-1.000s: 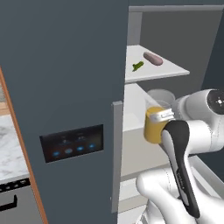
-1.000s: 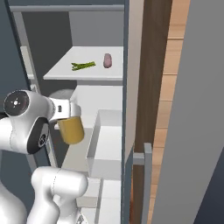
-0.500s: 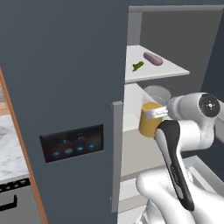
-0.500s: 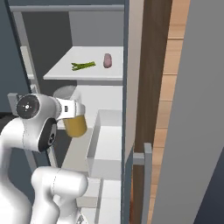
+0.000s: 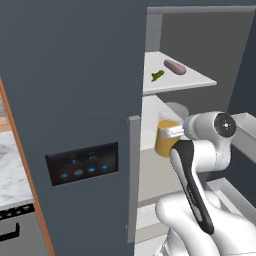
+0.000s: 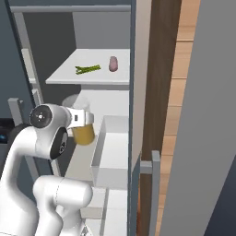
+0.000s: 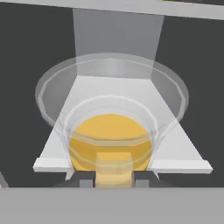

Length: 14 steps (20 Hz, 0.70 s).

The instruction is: Move the salami and asparagus from the second highest shelf to the top shelf to make space. Then, place the pitcher from the counter on the cleared second highest shelf.

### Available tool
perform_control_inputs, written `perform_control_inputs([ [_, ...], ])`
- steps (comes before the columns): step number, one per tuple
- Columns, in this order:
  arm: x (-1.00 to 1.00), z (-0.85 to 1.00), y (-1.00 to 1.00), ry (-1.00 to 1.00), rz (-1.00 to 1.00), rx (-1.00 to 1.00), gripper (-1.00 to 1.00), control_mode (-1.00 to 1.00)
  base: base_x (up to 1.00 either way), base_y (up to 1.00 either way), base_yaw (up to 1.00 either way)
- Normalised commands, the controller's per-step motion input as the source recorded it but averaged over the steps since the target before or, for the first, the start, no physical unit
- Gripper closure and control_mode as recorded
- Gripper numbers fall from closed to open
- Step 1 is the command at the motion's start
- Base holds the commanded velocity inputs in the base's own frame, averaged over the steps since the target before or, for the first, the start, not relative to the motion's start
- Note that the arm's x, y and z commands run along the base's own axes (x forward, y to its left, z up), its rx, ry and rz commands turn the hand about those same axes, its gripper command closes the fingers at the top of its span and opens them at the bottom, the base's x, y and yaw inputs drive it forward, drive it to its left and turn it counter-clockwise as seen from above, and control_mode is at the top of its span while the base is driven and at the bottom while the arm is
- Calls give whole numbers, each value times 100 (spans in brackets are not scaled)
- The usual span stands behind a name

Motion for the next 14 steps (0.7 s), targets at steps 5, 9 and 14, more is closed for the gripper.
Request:
perform_control_inputs([
  [5, 39, -22, 0, -1, -2, 0, 100, -100, 0, 0, 0],
  [9, 43, -9, 0, 0, -3, 0, 100, -100, 0, 0, 0],
  [14, 41, 0, 0, -1, -5, 0, 100, -100, 0, 0, 0],
])
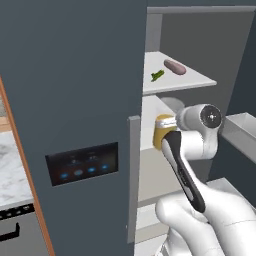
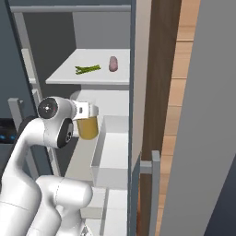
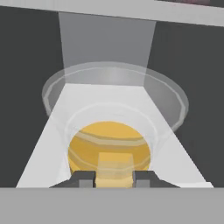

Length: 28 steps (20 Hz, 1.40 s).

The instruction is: Move the salami and asparagus from the second highest shelf to the top shelf to make space. Then, place the pitcher from the counter on the cleared second highest shelf.

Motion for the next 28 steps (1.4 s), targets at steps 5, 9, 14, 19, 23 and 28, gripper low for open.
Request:
perform_control_inputs([
  [5, 25, -7, 0, -7, -5, 0, 100, -100, 0, 0, 0],
  [9, 25, -6, 0, -8, -4, 0, 100, -100, 0, 0, 0],
  [14, 38, -1, -1, -12, -2, 1, 100, -100, 0, 0, 0],
  [19, 56, 0, -6, -8, 0, 4, 100, -100, 0, 0, 0],
  [23, 53, -1, -3, -4, 0, 3, 100, -100, 0, 0, 0],
  [28, 47, 0, 0, 0, 0, 1, -100, -100, 0, 0, 0],
])
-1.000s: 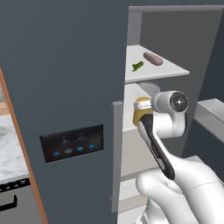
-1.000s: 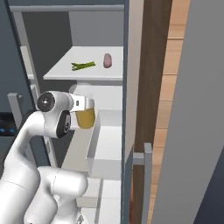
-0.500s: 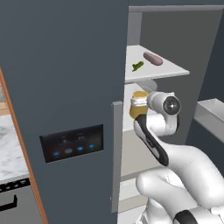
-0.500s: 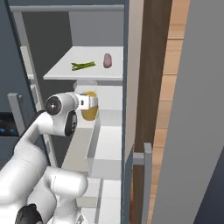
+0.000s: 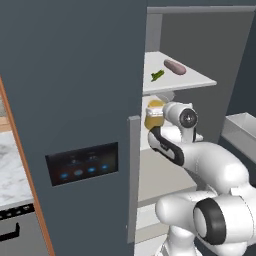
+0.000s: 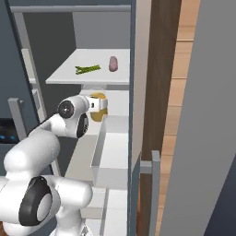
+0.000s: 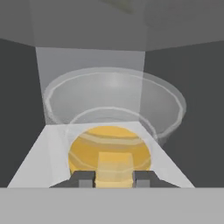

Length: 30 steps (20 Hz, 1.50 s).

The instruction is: Move the salami and asparagus from the second highest shelf to the top shelf to make space. Then, place the pitcher from the counter on the cleared second highest shelf.

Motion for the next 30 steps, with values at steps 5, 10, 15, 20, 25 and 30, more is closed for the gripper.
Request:
perform_control_inputs([
  [5, 20, 0, 0, 0, 0, 0, -100, -100, 0, 0, 0],
  [10, 1, 1, 0, 0, 0, 0, -100, -100, 0, 0, 0],
  [15, 0, 0, 0, 0, 0, 0, -100, -100, 0, 0, 0],
  [20, -12, 0, 0, 0, 0, 0, -100, -100, 0, 0, 0],
  [25, -59, 0, 10, 0, 0, 0, -100, -100, 0, 0, 0],
  [30, -96, 19, 32, 0, 0, -3, -100, -100, 0, 0, 0],
])
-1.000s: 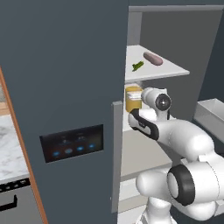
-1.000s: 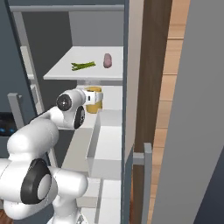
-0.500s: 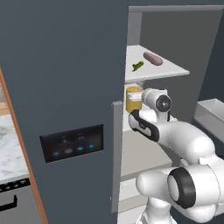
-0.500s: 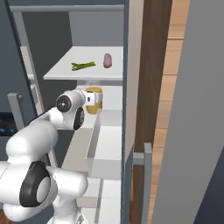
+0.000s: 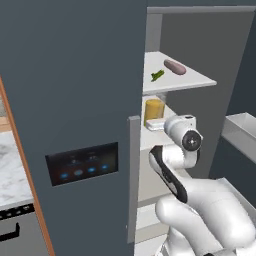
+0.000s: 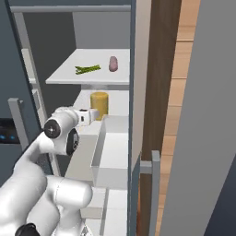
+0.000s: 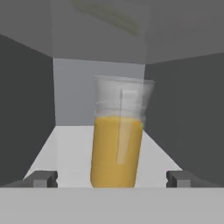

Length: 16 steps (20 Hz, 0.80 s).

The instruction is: Move the salami and asparagus from the second highest shelf to the top shelf to make space. Then, place the pitcher from the counter on the cleared second highest shelf.

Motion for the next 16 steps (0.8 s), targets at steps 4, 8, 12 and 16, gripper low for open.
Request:
perform_control_inputs([
  [4, -100, 55, 23, 3, 0, 0, -100, -100, 0, 0, 0],
  [8, -99, 77, 11, 15, 0, 0, -100, -100, 0, 0, 0],
  [12, -92, 98, 8, 23, 0, 0, -100, -100, 0, 0, 0],
  [16, -86, 70, 21, 35, -3, 0, -100, -100, 0, 0, 0],
])
